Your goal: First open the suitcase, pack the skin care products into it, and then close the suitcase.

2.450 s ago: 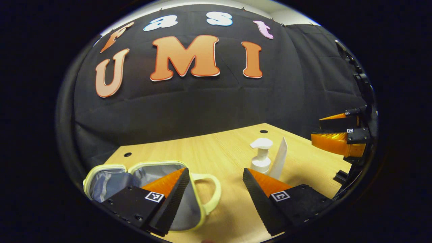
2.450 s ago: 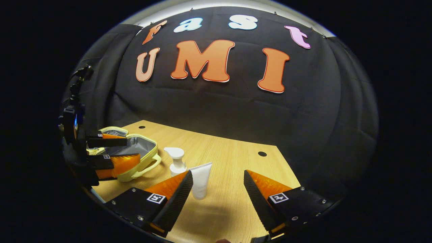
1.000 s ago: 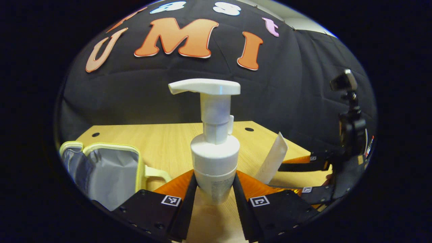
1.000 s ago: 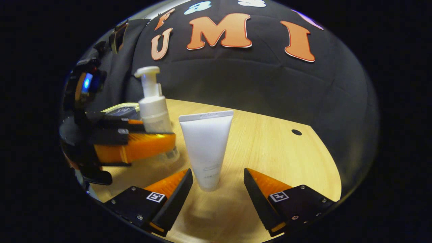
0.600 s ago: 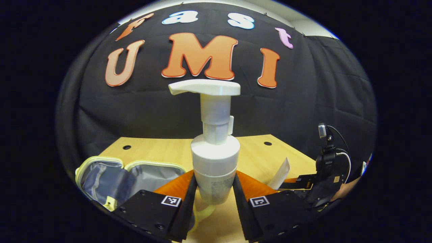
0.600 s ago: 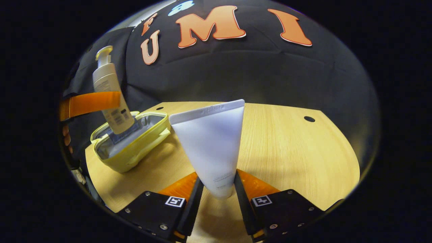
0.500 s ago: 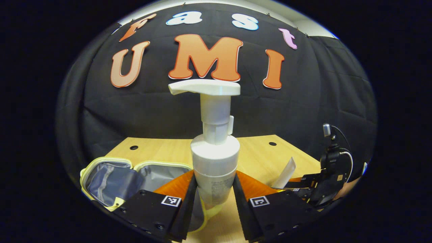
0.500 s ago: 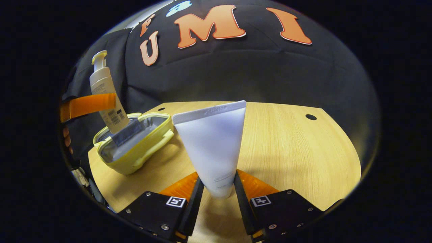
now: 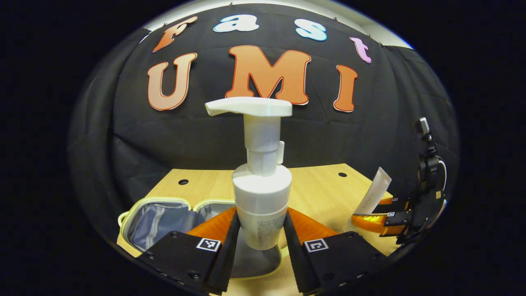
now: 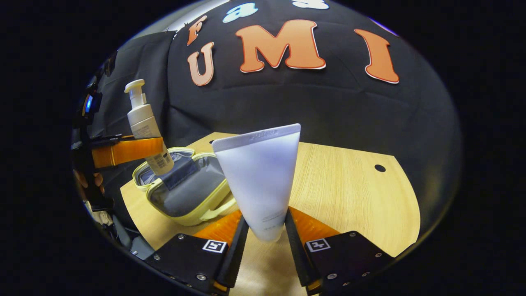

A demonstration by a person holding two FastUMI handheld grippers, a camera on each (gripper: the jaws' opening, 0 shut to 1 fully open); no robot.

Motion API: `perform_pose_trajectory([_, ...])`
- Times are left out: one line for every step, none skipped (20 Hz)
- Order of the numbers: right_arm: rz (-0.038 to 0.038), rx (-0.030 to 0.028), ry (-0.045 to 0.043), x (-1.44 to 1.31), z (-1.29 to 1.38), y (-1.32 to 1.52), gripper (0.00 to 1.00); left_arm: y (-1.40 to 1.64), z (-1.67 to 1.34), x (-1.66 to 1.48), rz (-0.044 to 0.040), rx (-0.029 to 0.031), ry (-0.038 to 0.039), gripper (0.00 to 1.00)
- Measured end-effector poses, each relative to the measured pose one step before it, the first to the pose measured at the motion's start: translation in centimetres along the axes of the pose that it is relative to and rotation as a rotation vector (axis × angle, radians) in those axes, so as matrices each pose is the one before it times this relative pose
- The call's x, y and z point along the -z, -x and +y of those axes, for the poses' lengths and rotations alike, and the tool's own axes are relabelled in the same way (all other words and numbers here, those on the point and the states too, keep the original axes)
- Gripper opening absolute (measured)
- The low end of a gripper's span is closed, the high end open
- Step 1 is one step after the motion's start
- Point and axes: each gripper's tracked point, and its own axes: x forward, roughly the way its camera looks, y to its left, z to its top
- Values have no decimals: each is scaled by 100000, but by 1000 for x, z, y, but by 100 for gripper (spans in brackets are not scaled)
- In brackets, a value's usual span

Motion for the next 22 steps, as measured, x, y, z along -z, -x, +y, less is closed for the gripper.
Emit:
perform_pose_trajectory([-757,219,-152,-471,571,88,56,65,1009,-180,84,199,-499,59])
perform_pose_trajectory([548,917,698,-323,511,-47,56,-90,1041,315,946,-29,-198,59])
perform_pose_trajectory([-213,548,1191,-328,718,93,56,42,1120,285,1554,309,-312,59])
perform_pose_trajectory([-305,183,998,-421,722,-94,56,-102,722,225,236,623,-2,59])
perform_pose_trajectory([276,-86,825,-123,909,4,56,5,882,397,1645,812,-273,59])
perform_pose_trajectory([-140,49,327,-377,886,-156,56,-242,881,607,1526,903,-509,59])
perform_pose_trajectory([-123,504,-220,-167,788,-84,56,-402,765,841,2600,938,-220,59])
perform_pose_trajectory([-155,-121,-792,-238,866,-195,56,-364,625,824,2711,1219,-176,59])
perform_pose_trajectory([427,-242,-763,7,935,-229,56,-388,566,722,2408,1392,32,59])
perform_pose_trajectory([664,186,-309,84,680,-324,56,-484,530,1006,2545,1034,370,58])
perform_pose_trajectory([664,463,-94,157,662,-183,56,-479,551,1024,3242,1014,746,59])
perform_pose_trajectory([308,364,-382,10,563,-210,56,-606,494,1394,3111,721,723,58])
perform_pose_trajectory([238,291,-323,52,523,-189,56,-675,236,854,3139,1332,505,59])
perform_pose_trajectory([166,638,-215,-12,511,-58,56,-581,99,671,2440,1344,937,59])
perform_pose_trajectory([209,1136,-397,-28,345,-180,56,-640,103,631,2723,1682,1309,59])
perform_pose_trajectory([83,845,-664,-11,309,-130,56,-708,24,680,2606,1657,1167,59])
perform_pose_trajectory([250,836,-699,-41,213,-72,56,-698,26,450,2060,1321,517,60])
perform_pose_trajectory([239,727,-587,22,363,-111,56,-704,79,166,2530,1400,362,59])
perform_pose_trajectory([-243,1461,-614,-17,166,-39,56,-776,82,83,1451,1099,550,59])
perform_pose_trajectory([123,877,-644,86,112,-135,56,-404,-38,526,2928,980,645,59])
perform_pose_trajectory([242,1360,-704,45,169,-146,56,-529,92,216,1377,828,742,59])
perform_pose_trajectory([590,818,-468,32,64,-231,56,-627,-3,404,2938,780,401,58])
